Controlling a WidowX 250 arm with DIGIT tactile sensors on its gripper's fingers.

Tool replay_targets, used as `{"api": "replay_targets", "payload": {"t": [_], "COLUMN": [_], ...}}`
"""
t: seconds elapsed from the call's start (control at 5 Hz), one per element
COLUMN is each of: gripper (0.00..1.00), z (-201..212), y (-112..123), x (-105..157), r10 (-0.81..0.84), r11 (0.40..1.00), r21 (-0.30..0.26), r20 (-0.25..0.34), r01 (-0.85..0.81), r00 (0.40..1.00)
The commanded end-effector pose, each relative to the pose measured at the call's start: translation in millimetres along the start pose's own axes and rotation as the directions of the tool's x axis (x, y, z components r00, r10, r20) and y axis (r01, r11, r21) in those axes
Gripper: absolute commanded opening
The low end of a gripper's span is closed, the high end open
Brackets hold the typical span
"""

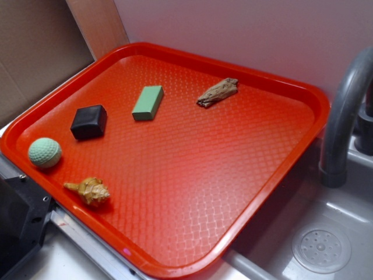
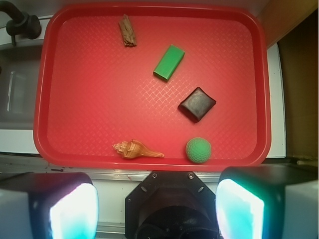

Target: Grab the wood chip.

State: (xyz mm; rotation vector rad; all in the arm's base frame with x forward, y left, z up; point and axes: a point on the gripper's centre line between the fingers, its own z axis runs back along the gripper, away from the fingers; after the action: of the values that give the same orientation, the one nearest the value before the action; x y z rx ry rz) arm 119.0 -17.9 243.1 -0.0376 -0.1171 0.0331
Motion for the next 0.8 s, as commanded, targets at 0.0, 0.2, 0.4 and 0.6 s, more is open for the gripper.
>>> {"api": "replay_targets", "payload": {"t": [0.0,0.2,0.4,0.6], "gripper": [1.0,1.0,1.0,1.0], "z": [0,-37,-64,-97], "y": [0,-23,-50,-69], "x": [0,45,79,108], "r10": [0.0,-0.069,-0.067,-0.07], "r11": [1.0,0.996,0.987,0.974], "r21": [0.0,-0.054,-0.132,-0.199], "r20": [0.0,0.07,0.159,0.178], "r01": [0.0,0.073,0.089,0.105], "r00": [1.0,0.995,0.985,0.982]}}
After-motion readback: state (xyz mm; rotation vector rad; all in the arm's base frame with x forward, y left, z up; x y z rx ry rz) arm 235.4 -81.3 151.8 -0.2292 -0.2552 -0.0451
